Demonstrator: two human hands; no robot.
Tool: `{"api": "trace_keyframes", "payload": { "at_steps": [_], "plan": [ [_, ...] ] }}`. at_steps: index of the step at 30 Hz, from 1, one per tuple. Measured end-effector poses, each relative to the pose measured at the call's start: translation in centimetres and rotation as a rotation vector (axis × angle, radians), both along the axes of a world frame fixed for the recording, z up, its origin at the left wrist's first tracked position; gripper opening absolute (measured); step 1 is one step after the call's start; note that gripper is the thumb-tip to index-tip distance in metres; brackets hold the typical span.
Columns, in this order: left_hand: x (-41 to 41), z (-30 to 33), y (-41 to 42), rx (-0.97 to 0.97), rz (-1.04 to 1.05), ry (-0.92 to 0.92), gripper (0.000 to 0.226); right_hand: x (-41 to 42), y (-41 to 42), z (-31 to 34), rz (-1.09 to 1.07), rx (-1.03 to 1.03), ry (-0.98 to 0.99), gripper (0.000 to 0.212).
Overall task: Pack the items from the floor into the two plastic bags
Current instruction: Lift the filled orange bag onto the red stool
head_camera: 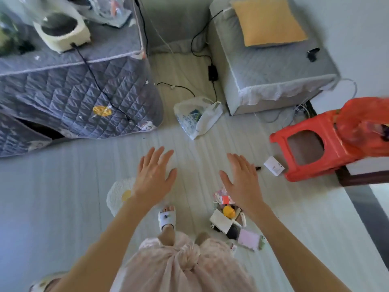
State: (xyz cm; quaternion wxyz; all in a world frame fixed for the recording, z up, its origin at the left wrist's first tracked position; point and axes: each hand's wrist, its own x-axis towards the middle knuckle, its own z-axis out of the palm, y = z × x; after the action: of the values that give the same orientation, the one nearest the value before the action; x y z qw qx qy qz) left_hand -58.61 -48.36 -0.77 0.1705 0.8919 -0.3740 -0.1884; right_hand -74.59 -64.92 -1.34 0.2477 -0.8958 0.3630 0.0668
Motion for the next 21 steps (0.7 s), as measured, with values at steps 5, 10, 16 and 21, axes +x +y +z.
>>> {"api": "trace_keyframes", "payload": {
  "at_steps": [5, 10, 16, 21],
  "plan": [
    [8.1, 0.6, -6.2, 0.033, -0.191, -0.046, 0.049, 5.1, -3.0, 0.7, -0.151, -0.009, 0.004, 0.056],
    [10.7, -0.7, -12.8, 0.082, -0.371, 0.010, 0.062, 7.8, -7.8, -0.6, -0.263, 0.007, 0.061, 0.057],
    [14.3, -4.3, -18.4, 0.131, -0.425, 0.018, 0.066, 11.7, -13.4, -4.0, -0.274, 0.076, 0.120, 0.058],
    [18.3, -7.0, -22.4, 0.221, -0.523, 0.055, 0.076, 14.8, -15.4, -5.6, -0.349, 0.107, 0.110, 0.057]
  ]
}}
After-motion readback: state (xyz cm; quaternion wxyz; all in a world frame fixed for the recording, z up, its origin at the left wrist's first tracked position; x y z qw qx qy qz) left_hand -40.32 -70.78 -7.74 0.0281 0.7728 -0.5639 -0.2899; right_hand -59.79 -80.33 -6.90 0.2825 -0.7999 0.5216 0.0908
